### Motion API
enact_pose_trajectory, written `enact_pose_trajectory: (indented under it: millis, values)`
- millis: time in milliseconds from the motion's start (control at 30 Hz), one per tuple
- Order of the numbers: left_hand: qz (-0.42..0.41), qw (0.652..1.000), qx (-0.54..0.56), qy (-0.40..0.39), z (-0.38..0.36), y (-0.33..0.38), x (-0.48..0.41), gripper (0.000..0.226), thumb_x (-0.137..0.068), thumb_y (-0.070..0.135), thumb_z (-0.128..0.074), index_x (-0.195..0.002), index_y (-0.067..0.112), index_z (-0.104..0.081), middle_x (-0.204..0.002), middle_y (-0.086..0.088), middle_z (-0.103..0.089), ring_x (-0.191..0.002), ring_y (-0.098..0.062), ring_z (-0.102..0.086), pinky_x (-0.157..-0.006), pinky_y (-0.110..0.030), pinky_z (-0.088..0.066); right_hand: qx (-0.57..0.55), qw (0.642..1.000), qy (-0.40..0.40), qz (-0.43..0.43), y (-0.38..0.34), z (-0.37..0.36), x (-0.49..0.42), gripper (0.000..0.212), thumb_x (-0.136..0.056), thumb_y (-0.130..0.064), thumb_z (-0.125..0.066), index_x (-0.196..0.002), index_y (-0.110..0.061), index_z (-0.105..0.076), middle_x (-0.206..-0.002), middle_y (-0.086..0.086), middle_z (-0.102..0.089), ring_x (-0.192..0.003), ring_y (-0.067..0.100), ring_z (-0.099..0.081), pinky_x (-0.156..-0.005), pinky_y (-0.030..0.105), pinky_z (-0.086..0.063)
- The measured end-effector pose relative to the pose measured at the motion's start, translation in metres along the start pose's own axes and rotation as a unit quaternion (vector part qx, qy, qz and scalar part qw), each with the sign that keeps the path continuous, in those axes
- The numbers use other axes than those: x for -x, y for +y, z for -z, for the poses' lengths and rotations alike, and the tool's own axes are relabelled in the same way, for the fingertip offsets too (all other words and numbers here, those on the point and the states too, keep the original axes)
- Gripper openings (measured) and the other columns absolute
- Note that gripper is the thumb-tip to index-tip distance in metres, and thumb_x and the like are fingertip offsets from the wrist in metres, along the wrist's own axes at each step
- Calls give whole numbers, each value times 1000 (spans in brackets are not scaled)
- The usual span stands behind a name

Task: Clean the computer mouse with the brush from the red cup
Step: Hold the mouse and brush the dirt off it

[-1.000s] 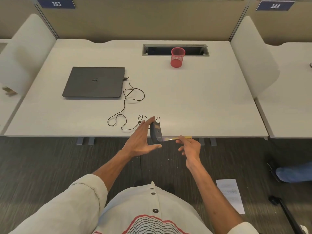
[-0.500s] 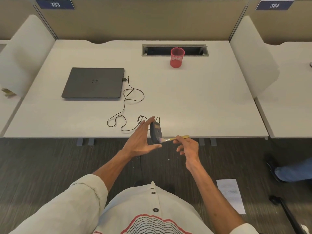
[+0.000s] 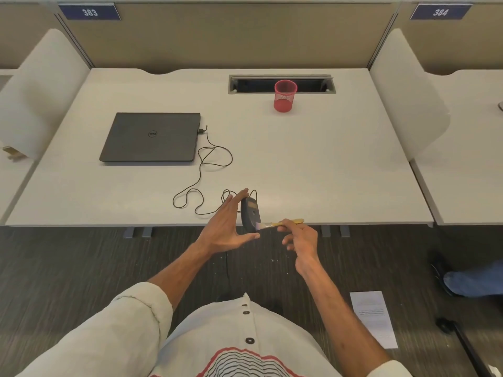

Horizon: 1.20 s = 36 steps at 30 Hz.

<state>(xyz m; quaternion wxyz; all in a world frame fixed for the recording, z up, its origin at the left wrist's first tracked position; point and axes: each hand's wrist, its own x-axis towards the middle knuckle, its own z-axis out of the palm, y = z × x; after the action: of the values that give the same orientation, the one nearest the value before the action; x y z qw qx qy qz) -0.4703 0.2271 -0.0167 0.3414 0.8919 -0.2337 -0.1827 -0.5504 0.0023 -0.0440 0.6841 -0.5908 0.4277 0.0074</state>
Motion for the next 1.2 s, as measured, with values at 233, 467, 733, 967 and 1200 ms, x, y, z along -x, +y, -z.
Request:
enact_pose_trajectory:
  millis: [233,467,733,967,1200]
  values:
    - [8,1000,-8,-2,1,-2,-1,130,-79,70,-87,-173,35,-4,-183,10,-15,-171,-27,-11,-137,-53,-20,-3,998,60,12,-3,3,-7,13,-100,-26,-80,-90,-18,-83,-86,-2,-84,-59,10,-60,-59,27,-51]
    - [-2,1000,-15,0,-3,0,-3,130,-79,70,-86,-173,32,-5,-183,11,-12,-171,-24,-11,-139,-49,-17,-17,1000,-3,-11,-3,-4,-5,13,-100,-30,-81,-98,-17,-84,-89,0,-85,-59,11,-63,-56,26,-52]
    - [8,1000,-10,2,-1,2,-9,130,-80,69,-87,-174,33,-4,-183,10,-13,-171,-27,-12,-137,-53,-20,-1,998,56,-3,-7,2,-12,13,-102,-28,-78,-95,-18,-82,-95,2,-82,-67,15,-63,-62,29,-52]
    - [-5,1000,-19,5,-4,6,-14,130,-82,66,-87,-175,31,-3,-184,10,-11,-171,-26,-11,-140,-48,-12,-25,999,-34,-15,-32,-16,-14,19,-102,-37,-77,-105,-20,-84,-94,-6,-86,-68,15,-67,-67,32,-56]
    - [6,1000,-19,18,-3,11,-18,128,-80,66,-88,-173,30,-9,-182,8,-19,-170,-26,-19,-135,-50,-23,43,998,33,-13,-27,-6,-23,14,-106,-29,-73,-106,-16,-78,-100,-2,-81,-73,18,-68,-63,29,-55]
